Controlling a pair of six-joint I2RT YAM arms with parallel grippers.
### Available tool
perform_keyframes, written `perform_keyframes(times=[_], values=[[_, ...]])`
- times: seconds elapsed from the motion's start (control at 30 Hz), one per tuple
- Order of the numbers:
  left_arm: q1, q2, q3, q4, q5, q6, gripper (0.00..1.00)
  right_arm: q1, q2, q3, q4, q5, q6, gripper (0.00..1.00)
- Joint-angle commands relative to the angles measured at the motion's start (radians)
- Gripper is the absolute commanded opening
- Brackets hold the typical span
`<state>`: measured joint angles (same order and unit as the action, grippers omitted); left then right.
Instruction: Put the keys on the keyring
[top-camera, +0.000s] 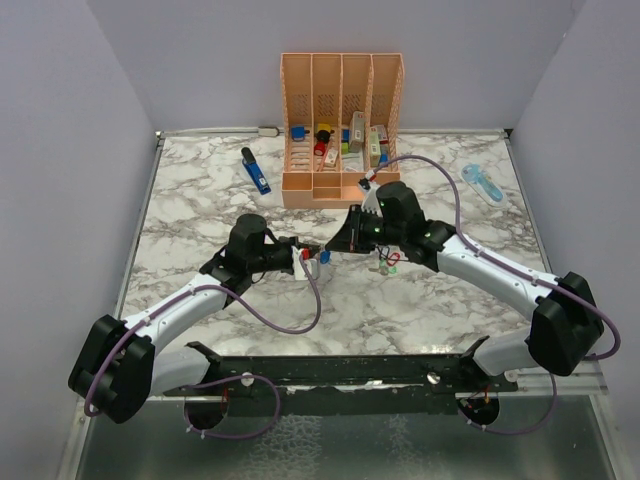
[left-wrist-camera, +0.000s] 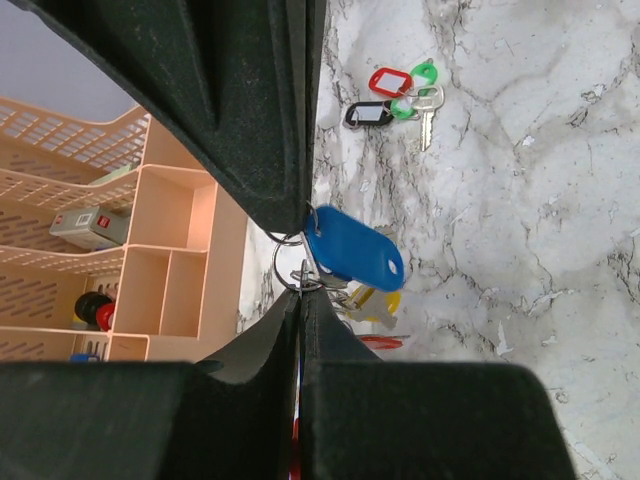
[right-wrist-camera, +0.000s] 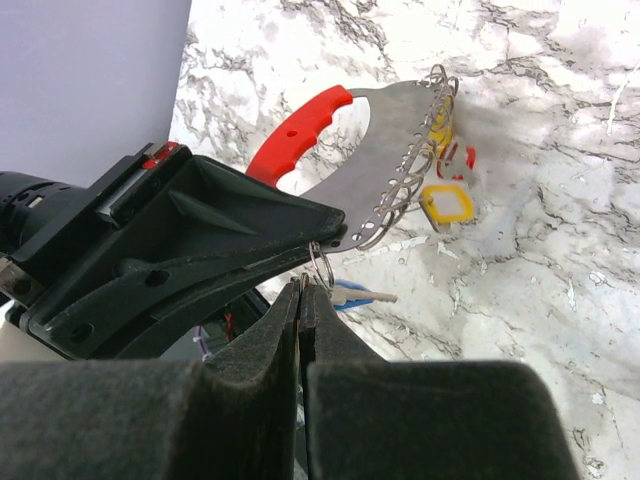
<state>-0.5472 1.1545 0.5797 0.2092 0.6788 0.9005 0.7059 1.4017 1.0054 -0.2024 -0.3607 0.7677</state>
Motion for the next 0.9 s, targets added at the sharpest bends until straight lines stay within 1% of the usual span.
perform_keyframes(times=[0.0,0.3,0.87], values=[[-0.010,-0.025,0.022,0.038,-0.005,0.014,0.00,0.006,0.012,0.033,0.005,0.026,0.011,0.01],[-0.011,-0.028,0.025,0.055,-0.014,0.000,0.00,0.006,0.013,0.022,0.002,0.031,0.013,0.01],[-0.011,-0.055,0.013,0.076,-0.006,-0.016,0.00,0.006,-0.041,-0.027,-0.008,0.094,0.047,0.01]])
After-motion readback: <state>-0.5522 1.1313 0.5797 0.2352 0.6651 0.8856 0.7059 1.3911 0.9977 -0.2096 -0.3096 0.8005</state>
